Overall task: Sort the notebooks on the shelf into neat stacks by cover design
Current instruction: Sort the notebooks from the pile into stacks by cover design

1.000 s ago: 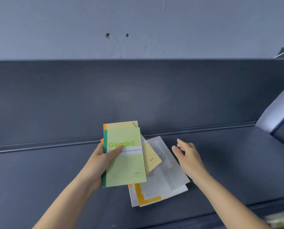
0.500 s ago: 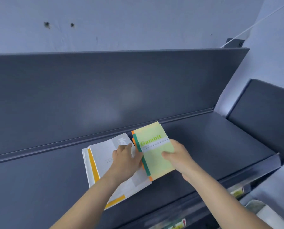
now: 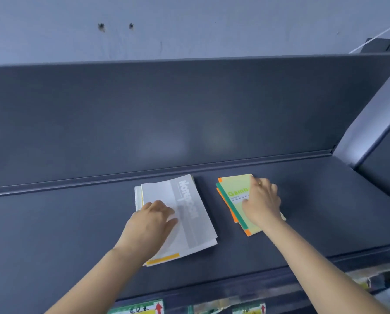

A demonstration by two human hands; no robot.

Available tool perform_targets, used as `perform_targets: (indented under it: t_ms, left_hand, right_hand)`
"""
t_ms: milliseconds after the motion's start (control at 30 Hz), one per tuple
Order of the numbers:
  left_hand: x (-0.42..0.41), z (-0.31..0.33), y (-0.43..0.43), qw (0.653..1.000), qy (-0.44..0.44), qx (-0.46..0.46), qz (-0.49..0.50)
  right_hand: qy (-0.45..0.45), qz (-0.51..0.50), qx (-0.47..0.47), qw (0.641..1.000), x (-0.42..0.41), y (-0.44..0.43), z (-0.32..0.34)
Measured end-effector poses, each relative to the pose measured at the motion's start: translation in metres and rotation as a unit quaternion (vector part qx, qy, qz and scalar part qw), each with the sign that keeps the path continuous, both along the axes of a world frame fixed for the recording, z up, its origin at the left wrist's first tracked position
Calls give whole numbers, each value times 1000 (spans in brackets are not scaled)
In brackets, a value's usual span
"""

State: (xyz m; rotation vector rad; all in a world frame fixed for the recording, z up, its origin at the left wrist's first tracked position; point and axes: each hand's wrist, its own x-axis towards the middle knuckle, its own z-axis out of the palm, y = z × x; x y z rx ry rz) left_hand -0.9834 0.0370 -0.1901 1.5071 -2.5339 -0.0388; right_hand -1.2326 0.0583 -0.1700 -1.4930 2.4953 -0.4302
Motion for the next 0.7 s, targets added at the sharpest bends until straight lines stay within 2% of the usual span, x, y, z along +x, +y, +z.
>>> perform_targets:
  t_ms: [167, 333, 533, 700]
  left_hand:
    - [84, 15, 8, 994, -40, -93, 34]
    - [192, 34, 34, 984, -9, -110, 139]
    - [343, 47, 91, 963, -13, -158, 218]
    - [489, 60, 154, 942, -37, -127, 309]
  right_hand:
    - [-25, 137, -49, 989, 64, -14, 16]
    - [-5, 301, -72, 951, 159, -17, 37]
    - [-36, 408, -43, 911, 312, -3, 56]
    - [-32, 479, -42, 876, 464, 18, 67]
